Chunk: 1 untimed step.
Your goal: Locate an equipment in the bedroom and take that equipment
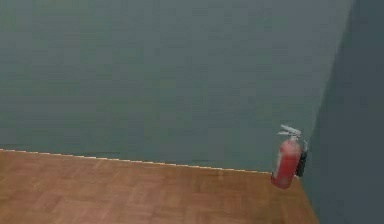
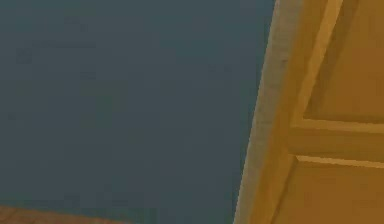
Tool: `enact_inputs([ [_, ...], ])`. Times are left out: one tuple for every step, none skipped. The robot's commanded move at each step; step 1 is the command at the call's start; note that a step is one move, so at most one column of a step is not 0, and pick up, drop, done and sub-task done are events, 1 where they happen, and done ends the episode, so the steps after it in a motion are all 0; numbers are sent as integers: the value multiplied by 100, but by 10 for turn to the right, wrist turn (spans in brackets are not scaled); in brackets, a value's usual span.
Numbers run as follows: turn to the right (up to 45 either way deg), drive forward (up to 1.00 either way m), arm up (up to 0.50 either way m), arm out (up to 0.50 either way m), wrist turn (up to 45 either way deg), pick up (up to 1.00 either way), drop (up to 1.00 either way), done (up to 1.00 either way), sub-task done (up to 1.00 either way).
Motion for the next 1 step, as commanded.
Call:
enact_inputs([
  [-450, 0, 0, 0, 0, 0, 0, 0, 0],
])
